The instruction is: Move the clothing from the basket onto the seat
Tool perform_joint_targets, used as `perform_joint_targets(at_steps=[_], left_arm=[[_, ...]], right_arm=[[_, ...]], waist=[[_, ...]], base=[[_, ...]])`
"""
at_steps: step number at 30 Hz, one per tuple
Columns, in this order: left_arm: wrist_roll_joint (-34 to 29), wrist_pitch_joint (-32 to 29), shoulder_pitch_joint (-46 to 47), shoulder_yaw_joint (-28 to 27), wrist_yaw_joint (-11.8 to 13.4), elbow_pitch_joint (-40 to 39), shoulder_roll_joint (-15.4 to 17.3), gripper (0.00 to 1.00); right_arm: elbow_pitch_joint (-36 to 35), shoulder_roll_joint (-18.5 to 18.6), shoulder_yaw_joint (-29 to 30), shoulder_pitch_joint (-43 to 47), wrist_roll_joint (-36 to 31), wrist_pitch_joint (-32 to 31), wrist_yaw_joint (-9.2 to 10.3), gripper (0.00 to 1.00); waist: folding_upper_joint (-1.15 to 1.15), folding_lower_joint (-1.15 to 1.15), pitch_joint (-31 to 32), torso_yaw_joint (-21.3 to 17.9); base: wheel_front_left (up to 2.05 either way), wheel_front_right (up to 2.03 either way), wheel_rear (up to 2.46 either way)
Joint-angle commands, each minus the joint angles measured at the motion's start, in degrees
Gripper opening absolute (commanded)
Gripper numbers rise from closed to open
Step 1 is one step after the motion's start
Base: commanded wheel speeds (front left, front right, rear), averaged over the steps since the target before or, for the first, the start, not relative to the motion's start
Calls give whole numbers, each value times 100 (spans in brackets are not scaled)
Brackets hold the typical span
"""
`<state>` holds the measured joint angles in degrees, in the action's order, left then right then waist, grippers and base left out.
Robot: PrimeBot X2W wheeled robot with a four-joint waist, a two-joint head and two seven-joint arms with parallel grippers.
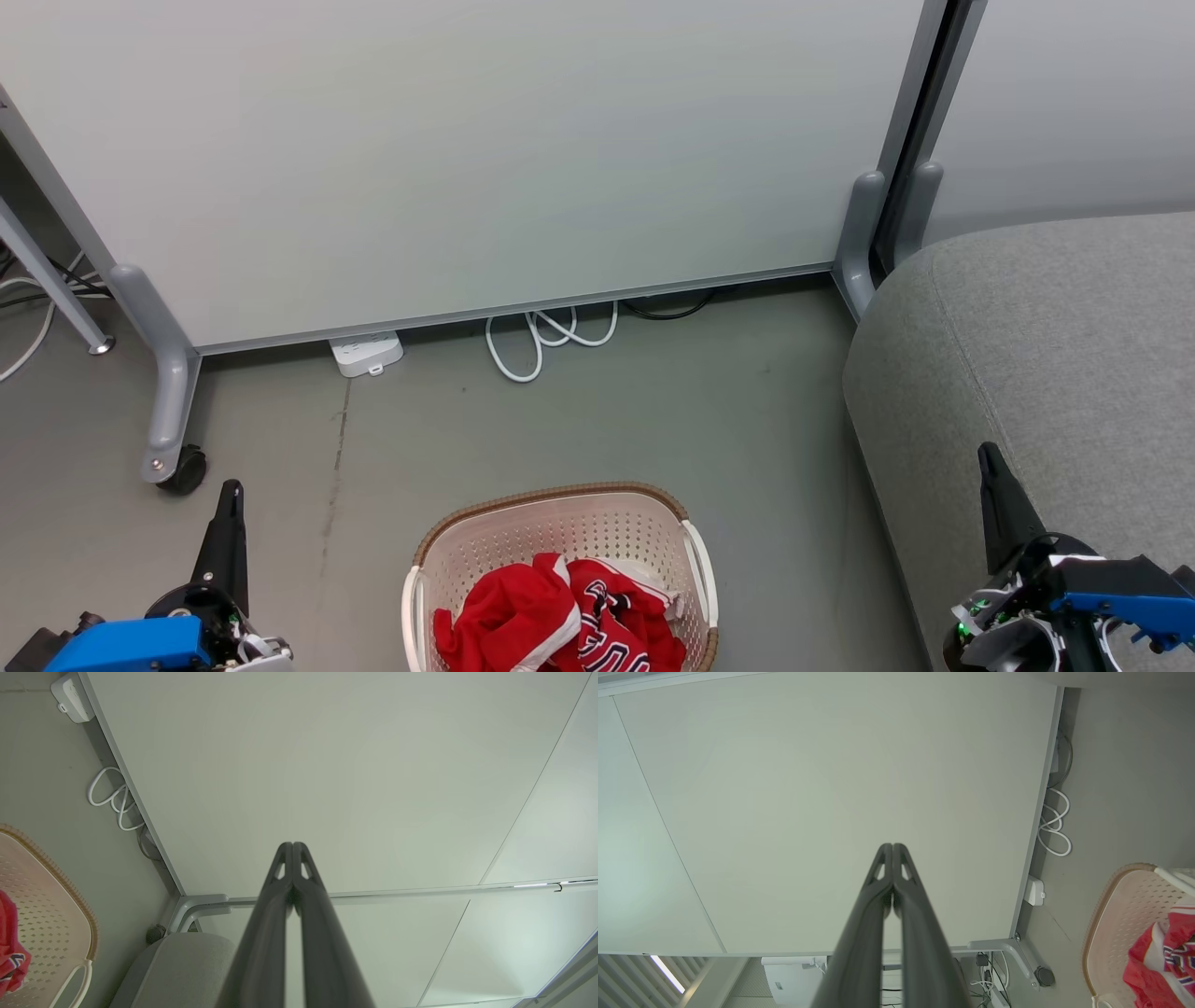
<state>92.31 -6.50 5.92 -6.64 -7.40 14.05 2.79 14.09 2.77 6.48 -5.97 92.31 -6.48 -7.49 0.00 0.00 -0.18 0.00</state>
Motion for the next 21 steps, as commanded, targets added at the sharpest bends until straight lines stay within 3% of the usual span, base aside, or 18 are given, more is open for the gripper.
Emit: perform_joint_targets(at_steps=[1, 7, 8, 21], left_arm=[[20, -22, 61, 5, -20, -22, 17, 0], [20, -22, 61, 5, -20, -22, 17, 0], [0, 1, 0, 0, 0, 0, 0, 100], [-288, 301, -74, 246, 52, 59, -30, 100]], right_arm=[[-1, 22, 6, -63, 20, -9, 0, 0], [-1, 22, 6, -63, 20, -9, 0, 0], [-1, 0, 0, 0, 0, 0, 0, 100], [-15, -17, -118, 185, -394, 299, 1, 100]], waist=[[0, 0, 0, 0], [0, 0, 0, 0], [0, 0, 0, 0], [0, 0, 7, -1]], base=[[0, 0, 0], [0, 0, 0], [0, 0, 0], [0, 0, 0]])
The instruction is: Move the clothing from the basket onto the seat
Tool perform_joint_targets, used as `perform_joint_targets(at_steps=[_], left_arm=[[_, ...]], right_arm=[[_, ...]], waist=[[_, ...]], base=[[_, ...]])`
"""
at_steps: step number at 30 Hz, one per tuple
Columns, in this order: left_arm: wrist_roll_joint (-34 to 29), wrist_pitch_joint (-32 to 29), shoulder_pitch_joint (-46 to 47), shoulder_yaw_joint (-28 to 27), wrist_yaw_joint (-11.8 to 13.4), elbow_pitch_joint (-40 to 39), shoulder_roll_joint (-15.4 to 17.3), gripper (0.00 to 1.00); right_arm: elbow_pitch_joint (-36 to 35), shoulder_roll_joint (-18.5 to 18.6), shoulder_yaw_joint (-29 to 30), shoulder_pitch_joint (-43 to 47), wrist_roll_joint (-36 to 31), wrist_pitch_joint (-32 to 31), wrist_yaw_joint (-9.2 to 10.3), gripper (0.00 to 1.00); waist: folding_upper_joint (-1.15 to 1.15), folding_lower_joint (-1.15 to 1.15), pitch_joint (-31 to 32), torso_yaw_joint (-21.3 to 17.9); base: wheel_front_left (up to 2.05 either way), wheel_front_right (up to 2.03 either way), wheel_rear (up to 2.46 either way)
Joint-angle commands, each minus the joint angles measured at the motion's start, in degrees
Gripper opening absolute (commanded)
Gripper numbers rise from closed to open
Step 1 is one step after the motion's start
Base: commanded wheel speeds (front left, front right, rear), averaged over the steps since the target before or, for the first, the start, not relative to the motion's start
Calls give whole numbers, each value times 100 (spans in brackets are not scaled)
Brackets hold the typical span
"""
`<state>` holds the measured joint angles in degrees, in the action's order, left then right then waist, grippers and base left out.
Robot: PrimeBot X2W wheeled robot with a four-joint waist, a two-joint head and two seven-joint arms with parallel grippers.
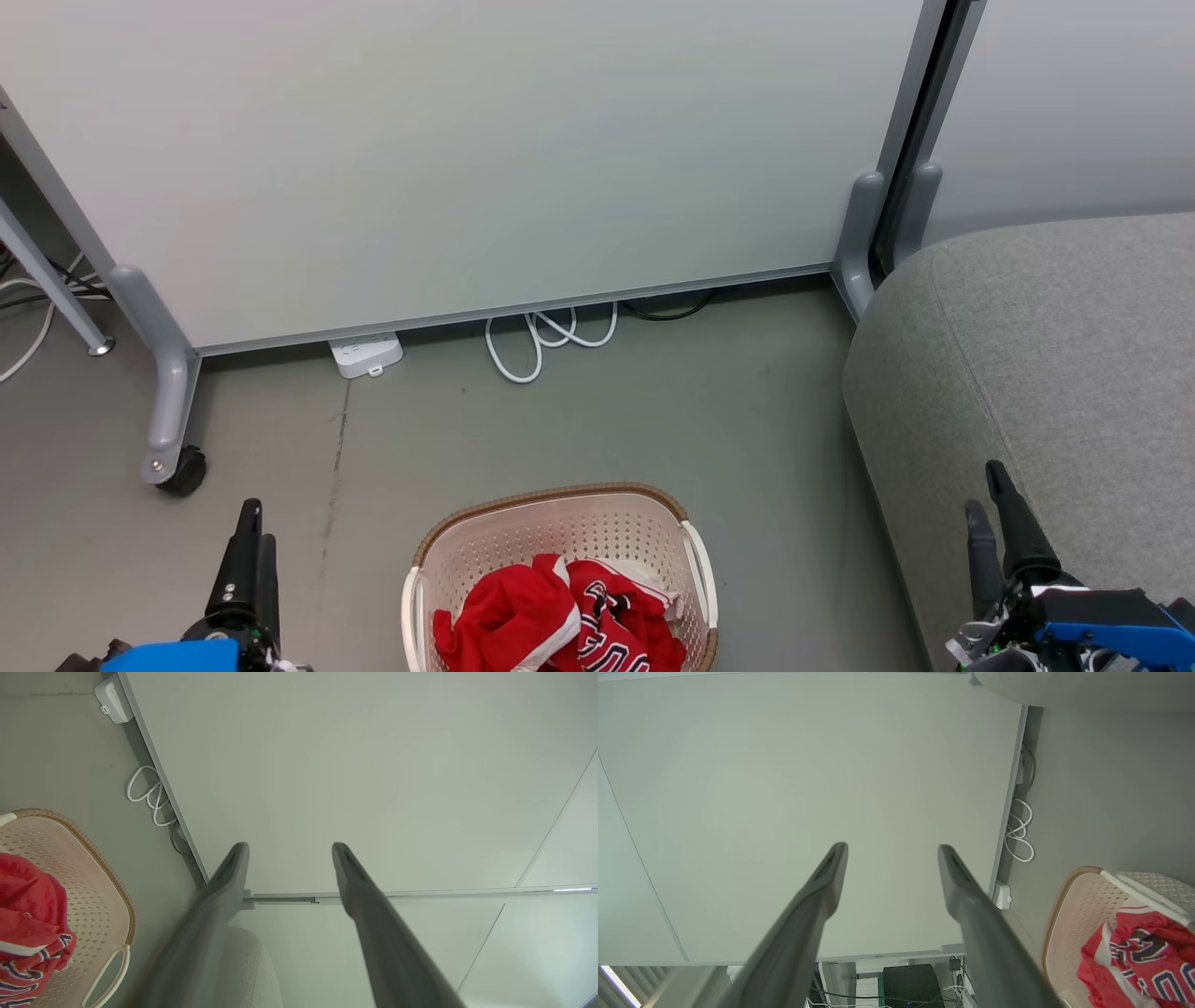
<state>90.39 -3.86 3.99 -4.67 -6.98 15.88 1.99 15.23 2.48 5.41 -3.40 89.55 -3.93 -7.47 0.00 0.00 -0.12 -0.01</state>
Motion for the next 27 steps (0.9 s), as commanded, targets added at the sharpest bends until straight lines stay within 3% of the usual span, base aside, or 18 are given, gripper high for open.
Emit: perform_joint_targets(at_steps=[1, 6, 15, 27], left_arm=[[-179, 65, 120, 73, 26, -136, 50, 100], [-677, 197, 115, 174, 144, -225, 55, 100], [-2161, 419, 115, 472, 330, -336, 64, 100], [-3582, 679, 93, 781, 456, -392, 74, 100]], right_arm=[[-137, 13, -7, -65, -253, 72, -1, 100], [-194, 16, 1, -33, -924, 204, -1, 100], [-378, 20, -48, 38, -2399, 381, -2, 100], [-708, 26, -194, 162, -3823, 466, -2, 100]], waist=[[0, 0, 2, 1], [0, 0, 7, 2], [0, 0, 12, 4], [0, 0, 8, -7]], base=[[0, 0, 0], [0, 0, 0], [0, 0, 0], [0, 0, 0]])
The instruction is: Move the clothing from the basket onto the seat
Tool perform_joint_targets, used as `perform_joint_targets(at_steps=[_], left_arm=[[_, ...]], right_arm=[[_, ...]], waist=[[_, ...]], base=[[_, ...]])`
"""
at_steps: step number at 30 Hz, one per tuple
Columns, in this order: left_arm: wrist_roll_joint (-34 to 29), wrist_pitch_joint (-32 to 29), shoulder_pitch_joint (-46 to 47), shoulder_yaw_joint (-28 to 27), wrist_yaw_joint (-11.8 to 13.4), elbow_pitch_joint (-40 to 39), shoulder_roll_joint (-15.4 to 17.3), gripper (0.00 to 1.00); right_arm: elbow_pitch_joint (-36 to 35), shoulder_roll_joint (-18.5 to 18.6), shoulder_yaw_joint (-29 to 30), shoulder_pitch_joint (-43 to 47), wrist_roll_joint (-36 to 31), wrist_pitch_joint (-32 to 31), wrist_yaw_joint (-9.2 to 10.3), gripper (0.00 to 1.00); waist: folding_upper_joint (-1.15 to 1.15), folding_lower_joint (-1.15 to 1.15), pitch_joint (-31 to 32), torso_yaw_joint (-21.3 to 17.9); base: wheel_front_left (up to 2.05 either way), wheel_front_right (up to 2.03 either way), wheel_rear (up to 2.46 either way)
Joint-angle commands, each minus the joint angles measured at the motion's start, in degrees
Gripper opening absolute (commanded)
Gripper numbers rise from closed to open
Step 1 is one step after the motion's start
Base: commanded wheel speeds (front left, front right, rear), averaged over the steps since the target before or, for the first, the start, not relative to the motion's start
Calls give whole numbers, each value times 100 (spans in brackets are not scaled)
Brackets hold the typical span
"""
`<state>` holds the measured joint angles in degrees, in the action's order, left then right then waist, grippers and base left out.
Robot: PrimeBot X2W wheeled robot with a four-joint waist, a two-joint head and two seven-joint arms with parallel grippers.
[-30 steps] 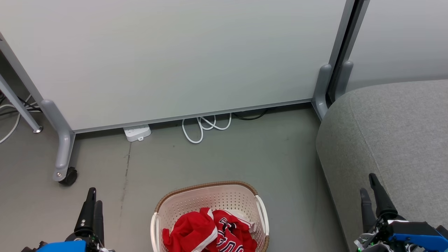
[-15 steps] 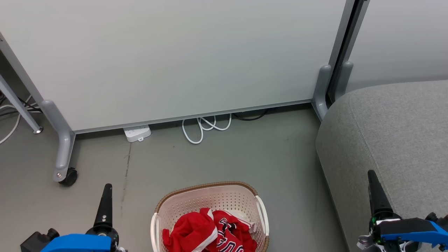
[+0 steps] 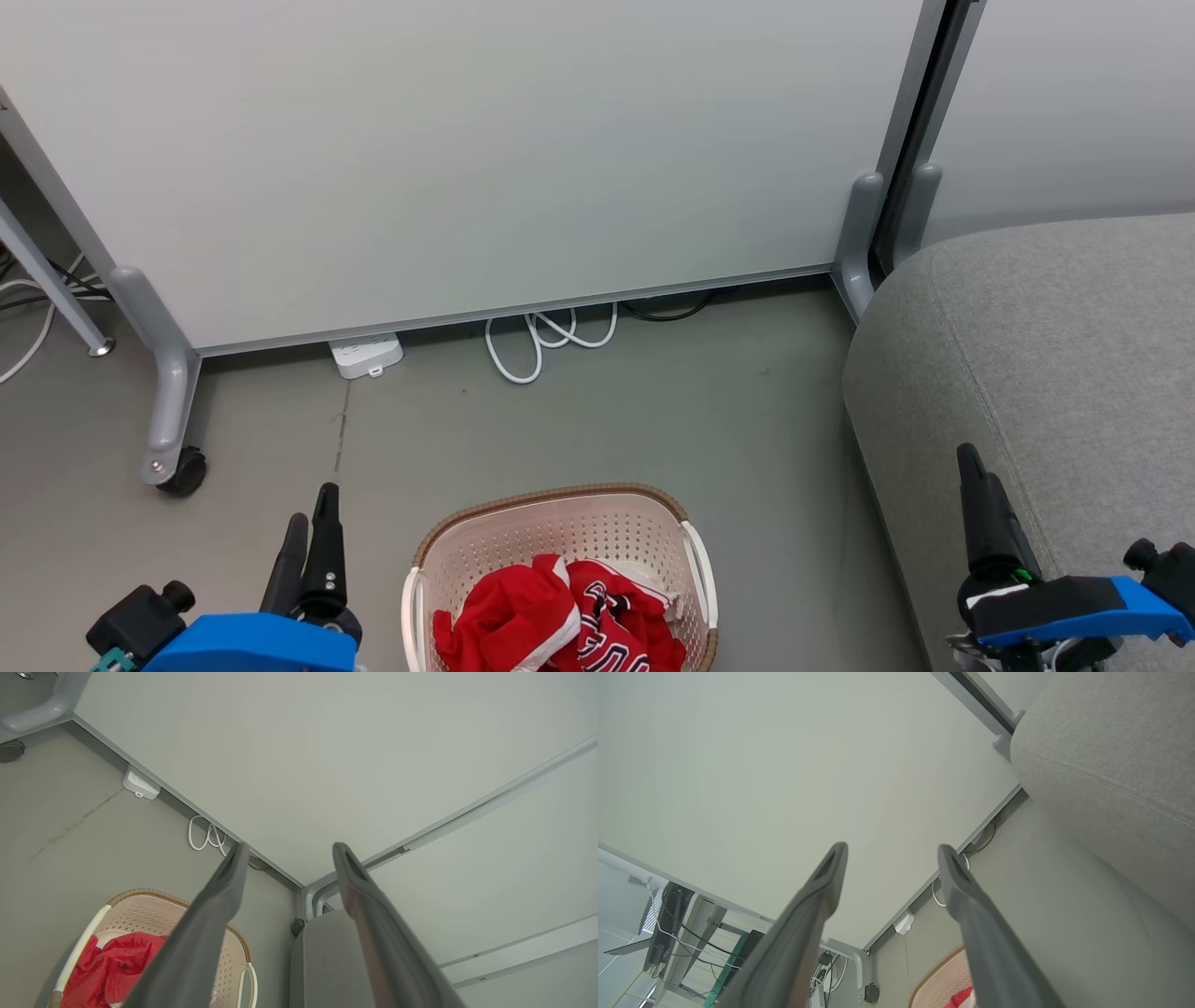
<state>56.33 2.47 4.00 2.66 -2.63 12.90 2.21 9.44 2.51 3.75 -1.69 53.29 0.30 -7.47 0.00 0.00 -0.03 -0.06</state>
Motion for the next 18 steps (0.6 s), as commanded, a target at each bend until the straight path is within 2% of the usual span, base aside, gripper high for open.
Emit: perform_joint_targets(at_steps=[1, 18], left_arm=[[-270, 67, 95, 65, 34, -97, 52, 100], [-1734, 386, 124, 365, 177, -165, 89, 100]], right_arm=[[-152, 23, -39, 1, -294, 46, -2, 100], [-417, 31, -100, 161, -1727, 159, -2, 100]], waist=[[0, 0, -2, -2], [0, 0, 18, -5]], base=[[0, 0, 0], [0, 0, 0]])
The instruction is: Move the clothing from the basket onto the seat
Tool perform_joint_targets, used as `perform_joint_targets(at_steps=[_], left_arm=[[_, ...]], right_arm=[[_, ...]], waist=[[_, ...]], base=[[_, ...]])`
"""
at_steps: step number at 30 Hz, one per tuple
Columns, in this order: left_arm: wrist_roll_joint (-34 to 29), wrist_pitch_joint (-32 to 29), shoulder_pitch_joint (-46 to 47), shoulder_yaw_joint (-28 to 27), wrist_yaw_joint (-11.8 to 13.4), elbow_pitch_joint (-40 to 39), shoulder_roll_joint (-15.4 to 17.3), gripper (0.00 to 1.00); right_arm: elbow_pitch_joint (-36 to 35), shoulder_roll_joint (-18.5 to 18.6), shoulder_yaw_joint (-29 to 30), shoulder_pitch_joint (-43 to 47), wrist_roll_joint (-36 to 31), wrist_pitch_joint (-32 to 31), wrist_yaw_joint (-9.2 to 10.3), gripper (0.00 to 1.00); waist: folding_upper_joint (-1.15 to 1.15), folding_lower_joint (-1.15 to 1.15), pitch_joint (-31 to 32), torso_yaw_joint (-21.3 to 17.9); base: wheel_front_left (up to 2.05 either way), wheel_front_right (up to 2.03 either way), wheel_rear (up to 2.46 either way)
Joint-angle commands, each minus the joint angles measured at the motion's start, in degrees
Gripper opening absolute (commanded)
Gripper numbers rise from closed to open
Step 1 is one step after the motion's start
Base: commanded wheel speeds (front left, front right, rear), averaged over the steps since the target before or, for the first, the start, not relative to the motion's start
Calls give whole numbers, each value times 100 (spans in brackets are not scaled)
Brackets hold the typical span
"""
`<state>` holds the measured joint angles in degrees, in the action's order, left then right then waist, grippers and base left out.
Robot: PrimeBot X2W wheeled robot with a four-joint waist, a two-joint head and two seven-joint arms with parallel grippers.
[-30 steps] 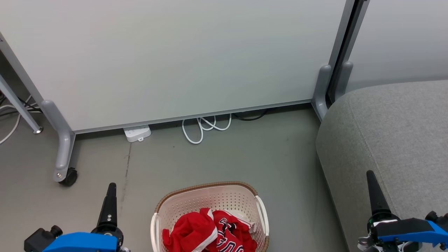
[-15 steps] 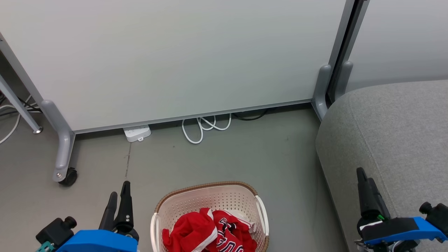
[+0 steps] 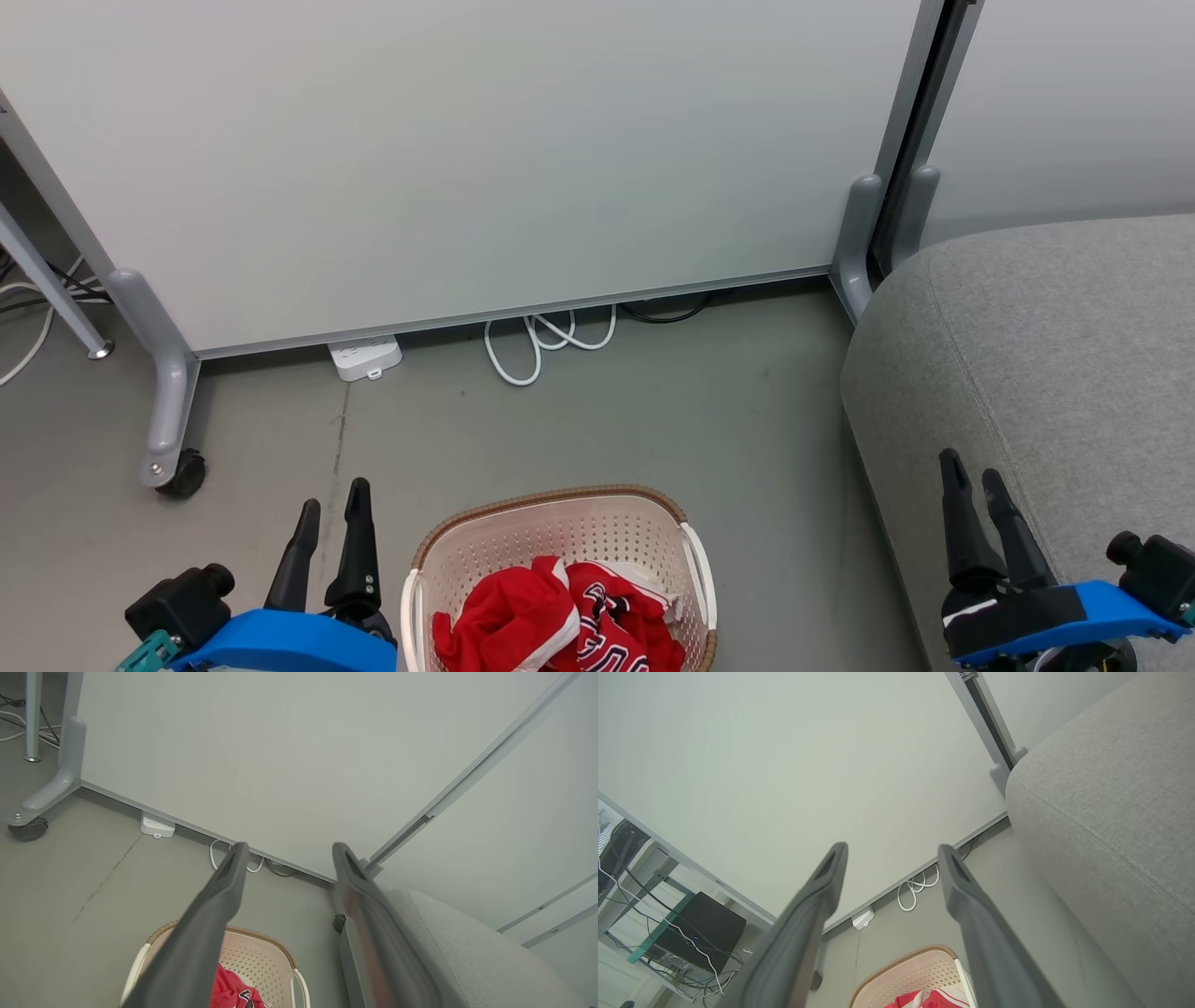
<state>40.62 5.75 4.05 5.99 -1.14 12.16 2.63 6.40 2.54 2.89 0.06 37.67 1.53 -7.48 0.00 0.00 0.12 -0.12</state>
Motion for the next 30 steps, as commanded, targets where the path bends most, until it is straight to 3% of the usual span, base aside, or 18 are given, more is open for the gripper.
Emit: perform_joint_targets(at_steps=[1, 30], left_arm=[[-233, 72, 117, 50, 33, -96, 48, 100], [-1804, 497, 73, 334, 224, -147, 41, 100]], right_arm=[[-119, 28, -18, 0, -240, 41, -1, 100], [-349, 37, 20, 266, -2044, 109, -2, 100]], waist=[[0, 0, 4, 0], [0, 0, 35, 37]], base=[[0, 0, 0], [0, 0, 0]])
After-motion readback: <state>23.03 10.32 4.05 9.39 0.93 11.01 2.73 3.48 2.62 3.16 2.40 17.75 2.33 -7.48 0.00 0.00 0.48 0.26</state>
